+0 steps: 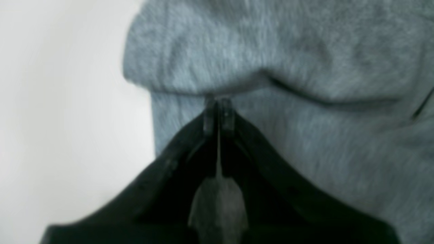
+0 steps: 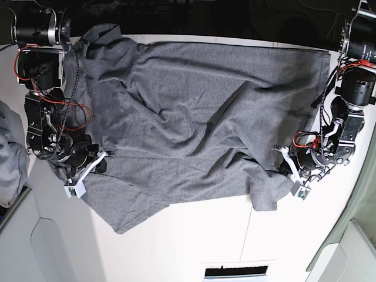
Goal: Layout the t-shirt on the table in an organized manner, then fold the t-shirt properly
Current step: 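Pull the grasped side edges outward with both grippers to smooth the shirt, then drag the held side edges toward the collar with both grippers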
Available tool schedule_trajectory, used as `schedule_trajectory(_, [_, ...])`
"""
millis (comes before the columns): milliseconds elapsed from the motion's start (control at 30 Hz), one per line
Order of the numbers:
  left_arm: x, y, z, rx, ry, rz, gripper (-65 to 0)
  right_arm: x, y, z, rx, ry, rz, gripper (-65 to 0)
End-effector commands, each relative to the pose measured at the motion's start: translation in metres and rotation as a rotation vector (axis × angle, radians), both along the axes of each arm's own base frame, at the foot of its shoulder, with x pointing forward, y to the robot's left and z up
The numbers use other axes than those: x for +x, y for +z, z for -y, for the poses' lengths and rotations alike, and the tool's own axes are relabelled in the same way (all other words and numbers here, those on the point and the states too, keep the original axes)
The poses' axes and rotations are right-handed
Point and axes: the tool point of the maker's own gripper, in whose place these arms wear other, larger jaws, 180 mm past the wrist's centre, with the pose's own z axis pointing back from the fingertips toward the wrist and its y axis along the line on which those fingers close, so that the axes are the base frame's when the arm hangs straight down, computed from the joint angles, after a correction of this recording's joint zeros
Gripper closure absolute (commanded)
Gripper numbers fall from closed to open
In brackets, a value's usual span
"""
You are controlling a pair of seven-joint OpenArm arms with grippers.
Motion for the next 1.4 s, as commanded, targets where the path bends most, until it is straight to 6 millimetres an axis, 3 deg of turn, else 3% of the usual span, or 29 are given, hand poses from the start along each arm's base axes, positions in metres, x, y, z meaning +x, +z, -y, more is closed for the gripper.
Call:
schedule_trajectory(0, [0.01, 0.012, -0.016, 0.024, 0.019, 0.031, -1.7, 0.01, 0.009, 0.011, -0.016, -0.007, 0.028, 0.0])
schedule_trajectory(133, [-0.006, -0.004, -0.047, 0.094, 0.057, -0.029, -1.7, -0.008, -0.011, 0.026, -0.061, -0.008, -0.034, 0.0])
schedule_trajectory(300, [-0.022, 0.0, -0.097, 0.187, 0.12, -0.078, -1.7, -0.008, -0.005, 0.056, -0.077, -0.045, -0.026, 0.0])
schedule_trajectory(367, [-0.031, -0.001, -0.104, 0.181, 0.112, -0.114, -1.7, -0.006, 0.0, 0.061, -0.046, -0.068, -0.013, 0.0])
schedule_trajectory(533, [-0.045, 0.001, -0.091, 0.047, 0.067, -0.168, -1.8, -0.004, 0.004, 0.058, 0.006, -0.087, -0.003, 0.0])
schedule_trajectory(767, [-0.006, 0.053, -0.058, -0.036, 0.022, 0.002, -1.8, 0.003, 0.025, 0.037, 0.099, -0.027, 0.047, 0.0])
schedule_trajectory(867, [0.0, 0.062, -0.055, -0.012, 0.017, 0.032, -1.8, 0.002, 0.034, 0.025, 0.138, 0.0, 0.022, 0.0])
schedule_trajectory(1067, [-0.007, 0.052, -0.056, 0.003, 0.011, 0.018, -1.8, -0.006, 0.054, -0.005, 0.226, 0.077, 0.02, 0.0])
schedule_trajectory(1367, [-0.035, 0.025, -0.059, 0.025, -0.001, -0.083, -1.8, -0.069, 0.014, -0.047, 0.282, 0.136, -0.079, 0.0])
